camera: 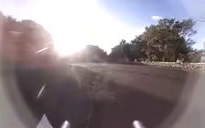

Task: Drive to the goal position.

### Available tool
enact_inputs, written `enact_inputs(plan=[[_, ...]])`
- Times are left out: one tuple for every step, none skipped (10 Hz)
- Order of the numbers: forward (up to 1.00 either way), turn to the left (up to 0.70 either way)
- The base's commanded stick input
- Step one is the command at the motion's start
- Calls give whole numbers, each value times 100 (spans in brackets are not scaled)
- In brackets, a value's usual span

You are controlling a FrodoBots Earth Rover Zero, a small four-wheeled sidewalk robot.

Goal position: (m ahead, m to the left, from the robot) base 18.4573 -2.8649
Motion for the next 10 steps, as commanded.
enact_inputs(plan=[[70, 3], [70, 3], [70, 3], [70, 3], [70, 3], [70, 3], [70, 3], [70, 3], [70, 3], [70, 3]])
